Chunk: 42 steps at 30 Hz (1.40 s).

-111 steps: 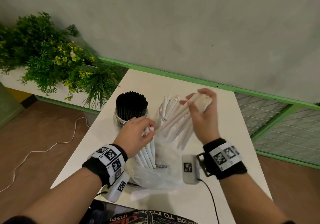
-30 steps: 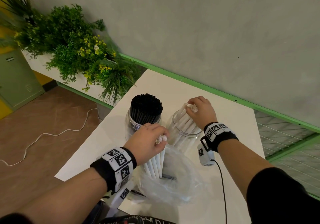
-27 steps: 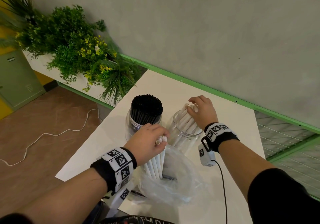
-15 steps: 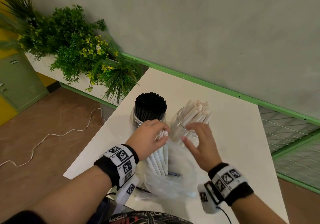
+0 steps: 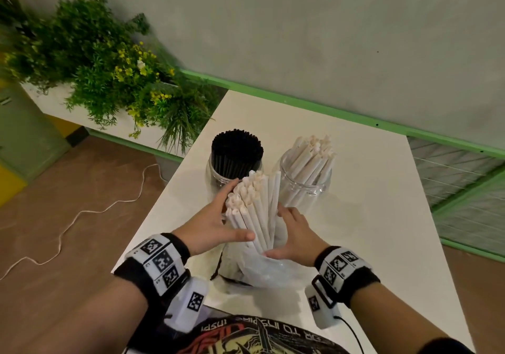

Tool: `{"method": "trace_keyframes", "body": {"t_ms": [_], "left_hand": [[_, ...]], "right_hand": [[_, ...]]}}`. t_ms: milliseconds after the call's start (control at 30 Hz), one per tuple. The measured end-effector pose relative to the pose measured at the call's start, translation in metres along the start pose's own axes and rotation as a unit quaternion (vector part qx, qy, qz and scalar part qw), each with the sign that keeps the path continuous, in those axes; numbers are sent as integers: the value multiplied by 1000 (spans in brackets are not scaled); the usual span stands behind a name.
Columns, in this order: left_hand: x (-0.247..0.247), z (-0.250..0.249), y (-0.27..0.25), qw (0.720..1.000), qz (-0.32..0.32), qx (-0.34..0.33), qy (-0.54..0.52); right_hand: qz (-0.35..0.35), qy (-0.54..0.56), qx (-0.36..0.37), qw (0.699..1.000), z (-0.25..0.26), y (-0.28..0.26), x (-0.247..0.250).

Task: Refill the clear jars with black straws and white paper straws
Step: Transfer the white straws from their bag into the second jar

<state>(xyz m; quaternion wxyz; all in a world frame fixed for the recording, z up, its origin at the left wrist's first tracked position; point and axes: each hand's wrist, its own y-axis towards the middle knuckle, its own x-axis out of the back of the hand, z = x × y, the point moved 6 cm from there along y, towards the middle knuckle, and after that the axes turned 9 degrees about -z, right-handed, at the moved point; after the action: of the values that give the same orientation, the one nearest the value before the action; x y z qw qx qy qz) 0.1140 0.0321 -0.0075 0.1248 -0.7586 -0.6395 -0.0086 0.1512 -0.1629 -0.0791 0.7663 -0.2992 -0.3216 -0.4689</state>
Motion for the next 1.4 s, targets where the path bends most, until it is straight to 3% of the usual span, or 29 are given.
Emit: {"method": "trace_keyframes", "body": {"t_ms": [67,167,333,533,600,700,833,1067,1400], "left_hand": [[-6,6,3,1000,2,-5,10],[-7,16,10,999,-46,0,21],[-6,26,18,994,-97,11,39],[-7,30,25,994,-96,21,43],[-10,27,24,994,-96,5,44],[-10,19,22,993,-99,-43,40],[-3,3,20,982,-109,-110,106],[7,-5,12,989,-109,-92,44],[2,-30,10,974,-103,-168,110]], "right_hand": [[14,17,-20,1000,2,6,0],[25,32,-40,998,8,14,1],[-6,65,-33,997,25,29,7],[17,169,-38,985,36,35,-9],[7,187,-25,982,33,33,-14],[-65,209,9,976,44,27,-4],[-116,218,22,969,59,23,-1],[-87,305,57,947,69,7,14],[-99,281,80,951,77,11,41]]}}
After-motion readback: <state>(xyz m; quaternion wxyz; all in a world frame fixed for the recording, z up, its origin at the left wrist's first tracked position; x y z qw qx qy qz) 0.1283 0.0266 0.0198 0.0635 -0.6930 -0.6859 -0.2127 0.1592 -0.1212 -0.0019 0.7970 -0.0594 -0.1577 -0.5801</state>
